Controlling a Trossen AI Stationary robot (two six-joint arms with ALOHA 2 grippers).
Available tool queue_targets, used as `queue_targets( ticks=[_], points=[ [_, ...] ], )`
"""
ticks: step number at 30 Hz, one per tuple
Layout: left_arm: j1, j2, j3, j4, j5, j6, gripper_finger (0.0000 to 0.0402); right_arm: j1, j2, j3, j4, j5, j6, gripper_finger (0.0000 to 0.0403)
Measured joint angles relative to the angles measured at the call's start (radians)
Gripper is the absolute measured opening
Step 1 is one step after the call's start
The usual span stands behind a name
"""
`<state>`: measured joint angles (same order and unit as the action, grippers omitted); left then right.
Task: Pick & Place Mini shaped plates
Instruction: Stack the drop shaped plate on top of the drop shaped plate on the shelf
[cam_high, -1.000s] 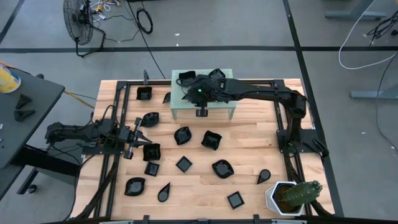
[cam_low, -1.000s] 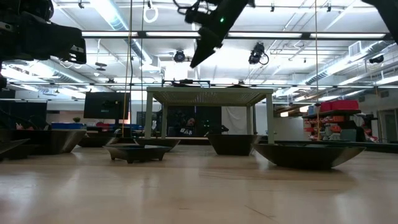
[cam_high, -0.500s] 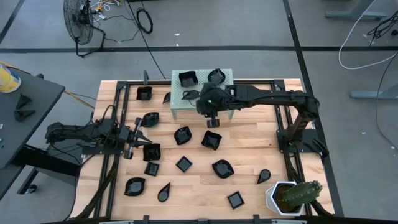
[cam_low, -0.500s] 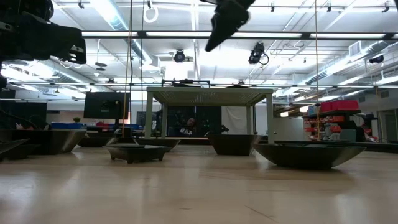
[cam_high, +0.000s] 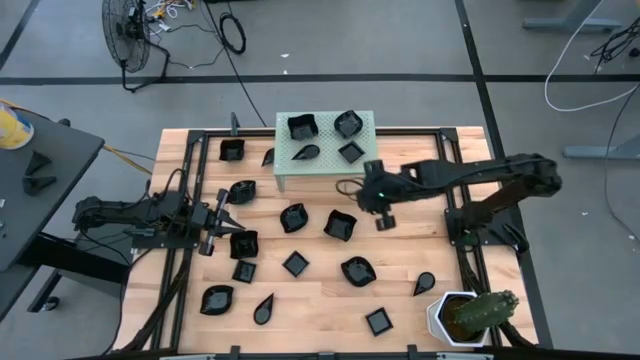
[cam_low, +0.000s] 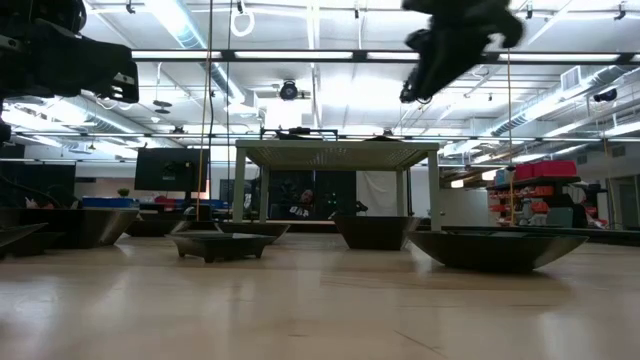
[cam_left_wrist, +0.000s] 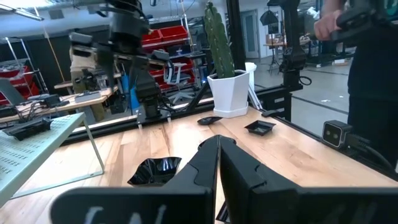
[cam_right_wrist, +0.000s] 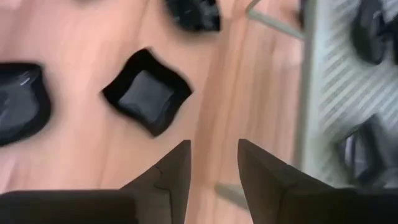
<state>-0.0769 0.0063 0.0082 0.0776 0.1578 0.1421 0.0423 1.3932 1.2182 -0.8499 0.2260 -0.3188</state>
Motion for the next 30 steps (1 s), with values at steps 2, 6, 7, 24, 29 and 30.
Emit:
queue_targets(
  ticks=[2, 6, 7, 24, 29, 30],
  points=[
    [0.0, 0.0, 0.0, 0.0, 0.0, 0.0, 0.0023, 0.023, -0.041, -0.045, -0.007, -0.005, 0.015, 0.0133],
    [0.0, 0.0, 0.0, 0.0, 0.0, 0.0, 0.0023, 0.067, -0.11, -0.11, -0.018, -0.075, 0.025, 0.0133],
    [0.0, 0.0, 0.0, 0.0, 0.0, 0.0, 0.0023, 0.079, -0.12, -0.122, -0.022, -0.097, 0.022, 0.0133],
    [0.0, 0.0, 0.0, 0.0, 0.0, 0.0, 0.0023, 0.272, -0.125, -0.242, -0.133, -0.331, 0.003, 0.0133],
    [0.0, 0.0, 0.0, 0.0, 0.0, 0.0, 0.0023, 0.321, -0.09, -0.272, -0.136, -0.402, -0.005, 0.0133],
    [0.0, 0.0, 0.0, 0.0, 0.0, 0.0, 0.0023, 0.328, -0.082, -0.283, -0.136, -0.402, -0.017, 0.0133]
  ],
)
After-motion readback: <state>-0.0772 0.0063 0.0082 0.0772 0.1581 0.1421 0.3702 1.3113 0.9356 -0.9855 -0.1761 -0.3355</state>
